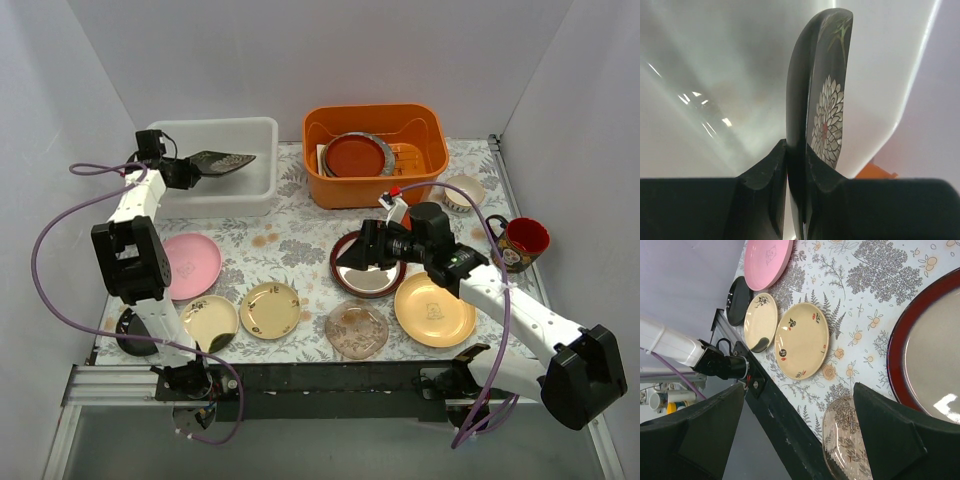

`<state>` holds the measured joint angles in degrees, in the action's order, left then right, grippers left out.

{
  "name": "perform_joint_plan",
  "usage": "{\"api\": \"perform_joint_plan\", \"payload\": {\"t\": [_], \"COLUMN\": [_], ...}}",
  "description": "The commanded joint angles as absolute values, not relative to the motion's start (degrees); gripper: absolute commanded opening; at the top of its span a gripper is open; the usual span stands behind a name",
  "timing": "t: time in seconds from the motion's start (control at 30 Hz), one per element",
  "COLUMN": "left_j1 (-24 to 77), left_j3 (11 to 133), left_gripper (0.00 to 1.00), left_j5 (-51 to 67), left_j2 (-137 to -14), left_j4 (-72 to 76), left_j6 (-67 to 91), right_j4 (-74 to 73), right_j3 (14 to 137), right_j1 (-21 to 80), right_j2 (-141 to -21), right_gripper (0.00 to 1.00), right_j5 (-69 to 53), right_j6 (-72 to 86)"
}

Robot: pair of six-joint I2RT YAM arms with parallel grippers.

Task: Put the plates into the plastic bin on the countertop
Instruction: Place the plate in the plastic bin.

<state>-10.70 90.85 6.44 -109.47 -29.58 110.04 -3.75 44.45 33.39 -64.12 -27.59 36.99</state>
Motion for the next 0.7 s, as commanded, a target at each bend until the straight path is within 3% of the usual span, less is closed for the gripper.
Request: {"api": "perform_joint_plan", "payload": {"t": [0.0,0.67], "left_j1": [-10.81,-10.37], "left_j3": [95.53,96.41], "left_gripper": [0.00,0.00], "left_j5": [5.02,2.11], "left_j2": [-108.98,-113.29], "left_j4": [-25.49,-21.18], "left_j6": [109.43,102.22], "right_j4": [-0.53,1.93], "right_j3": [42.98,43.77], "right_j1": [33.05,32.96], "right_j2": [-64.34,-68.47], "right_gripper": [0.97,0.97], "right_j5": [-28.83,-31.73], "right_j6": [37.35,36.65]}}
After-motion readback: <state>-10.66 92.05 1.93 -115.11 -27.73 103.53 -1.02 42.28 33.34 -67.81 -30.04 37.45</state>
